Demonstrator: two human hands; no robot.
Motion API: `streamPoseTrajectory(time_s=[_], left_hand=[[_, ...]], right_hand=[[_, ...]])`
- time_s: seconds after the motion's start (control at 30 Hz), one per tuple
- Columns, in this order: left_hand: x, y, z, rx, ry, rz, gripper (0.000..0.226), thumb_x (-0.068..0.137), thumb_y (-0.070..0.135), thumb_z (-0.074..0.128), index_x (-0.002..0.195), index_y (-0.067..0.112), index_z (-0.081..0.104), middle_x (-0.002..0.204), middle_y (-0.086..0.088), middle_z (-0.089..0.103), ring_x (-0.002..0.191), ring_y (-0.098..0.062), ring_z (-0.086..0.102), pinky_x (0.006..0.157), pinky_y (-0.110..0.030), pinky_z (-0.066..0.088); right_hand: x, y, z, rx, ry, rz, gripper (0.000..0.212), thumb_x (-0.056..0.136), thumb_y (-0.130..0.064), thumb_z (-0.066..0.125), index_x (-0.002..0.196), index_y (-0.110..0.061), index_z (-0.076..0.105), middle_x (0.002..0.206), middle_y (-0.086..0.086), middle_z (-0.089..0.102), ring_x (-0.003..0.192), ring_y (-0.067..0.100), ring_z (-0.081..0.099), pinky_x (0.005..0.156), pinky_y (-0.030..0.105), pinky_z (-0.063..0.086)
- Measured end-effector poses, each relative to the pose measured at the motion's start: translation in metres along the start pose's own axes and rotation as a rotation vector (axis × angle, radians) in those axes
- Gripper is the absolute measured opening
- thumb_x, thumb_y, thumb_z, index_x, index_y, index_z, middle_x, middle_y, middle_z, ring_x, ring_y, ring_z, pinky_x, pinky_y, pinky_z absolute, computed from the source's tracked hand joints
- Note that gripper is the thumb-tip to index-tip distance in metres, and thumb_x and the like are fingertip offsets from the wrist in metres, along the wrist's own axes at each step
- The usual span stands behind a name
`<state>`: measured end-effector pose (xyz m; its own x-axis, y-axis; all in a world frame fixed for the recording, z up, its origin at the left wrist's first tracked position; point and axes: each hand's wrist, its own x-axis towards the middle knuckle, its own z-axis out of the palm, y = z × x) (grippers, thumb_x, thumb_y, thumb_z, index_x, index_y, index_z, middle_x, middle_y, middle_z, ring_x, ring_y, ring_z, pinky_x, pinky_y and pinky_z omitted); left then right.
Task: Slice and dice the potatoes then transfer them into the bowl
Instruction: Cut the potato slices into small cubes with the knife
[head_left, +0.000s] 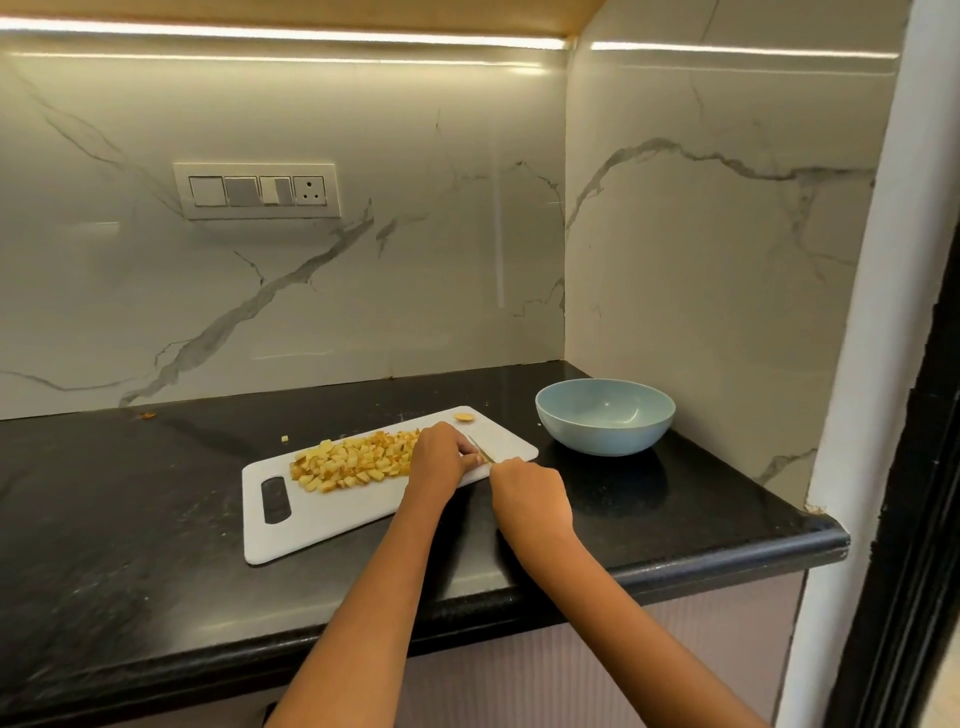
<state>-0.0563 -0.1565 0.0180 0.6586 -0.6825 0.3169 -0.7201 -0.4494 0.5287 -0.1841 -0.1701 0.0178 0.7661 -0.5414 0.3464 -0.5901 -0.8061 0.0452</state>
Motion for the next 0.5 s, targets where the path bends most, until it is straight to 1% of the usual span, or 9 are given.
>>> streamPoseTrajectory(time_s=[0.1, 0.23, 0.3, 0.37, 0.43, 0.5], left_hand=[[0.001, 0.000, 0.001, -0.007, 0.004, -0.006, 0.019, 0.086, 0.013, 0.063, 0.101, 0.009, 0.072, 0.102, -0.008, 0.071, 0.093, -0.020, 0.063, 0.069, -0.018, 0.038], [-0.002, -0.005, 0.003, -0.040, 0.022, 0.014, 0.019, 0.085, 0.013, 0.064, 0.101, 0.007, 0.072, 0.103, -0.009, 0.071, 0.095, -0.019, 0.062, 0.074, -0.018, 0.039], [-0.002, -0.008, 0.005, -0.082, 0.046, 0.030, 0.018, 0.084, 0.010, 0.065, 0.100, 0.005, 0.072, 0.103, -0.011, 0.070, 0.097, -0.021, 0.062, 0.082, -0.021, 0.042], [-0.001, -0.010, 0.004, -0.106, 0.068, 0.037, 0.019, 0.085, 0.006, 0.063, 0.101, 0.004, 0.071, 0.106, -0.012, 0.069, 0.101, -0.022, 0.061, 0.090, -0.024, 0.042], [-0.002, -0.010, 0.003, -0.119, 0.101, 0.039, 0.020, 0.085, 0.004, 0.062, 0.103, 0.004, 0.071, 0.108, -0.012, 0.069, 0.102, -0.021, 0.061, 0.091, -0.024, 0.042], [-0.003, -0.010, 0.003, -0.126, 0.125, 0.043, 0.018, 0.084, 0.003, 0.064, 0.101, 0.004, 0.071, 0.105, -0.012, 0.069, 0.099, -0.020, 0.062, 0.088, -0.022, 0.043]], right_hand=[[0.004, 0.000, 0.000, 0.006, 0.012, 0.029, 0.024, 0.097, -0.003, 0.039, 0.114, -0.004, 0.056, 0.111, 0.011, 0.061, 0.095, 0.022, 0.063, 0.070, 0.026, 0.043], [0.010, 0.001, -0.001, 0.077, -0.002, 0.073, 0.025, 0.098, -0.007, 0.040, 0.118, -0.005, 0.055, 0.114, 0.012, 0.059, 0.097, 0.023, 0.062, 0.073, 0.028, 0.046], [0.009, 0.005, 0.000, 0.148, -0.009, 0.136, 0.024, 0.098, -0.010, 0.042, 0.117, -0.006, 0.054, 0.113, 0.011, 0.059, 0.096, 0.022, 0.062, 0.072, 0.027, 0.045], [0.008, 0.008, -0.001, 0.203, 0.003, 0.189, 0.024, 0.097, -0.013, 0.043, 0.117, -0.007, 0.054, 0.113, 0.010, 0.059, 0.096, 0.022, 0.062, 0.069, 0.026, 0.041], [0.007, 0.009, -0.001, 0.212, 0.010, 0.194, 0.024, 0.096, -0.013, 0.044, 0.117, -0.008, 0.054, 0.112, 0.010, 0.059, 0.096, 0.022, 0.062, 0.068, 0.026, 0.039], [0.005, 0.007, -0.001, 0.201, -0.001, 0.171, 0.024, 0.096, -0.014, 0.044, 0.117, -0.007, 0.054, 0.112, 0.010, 0.060, 0.095, 0.023, 0.062, 0.067, 0.026, 0.039]])
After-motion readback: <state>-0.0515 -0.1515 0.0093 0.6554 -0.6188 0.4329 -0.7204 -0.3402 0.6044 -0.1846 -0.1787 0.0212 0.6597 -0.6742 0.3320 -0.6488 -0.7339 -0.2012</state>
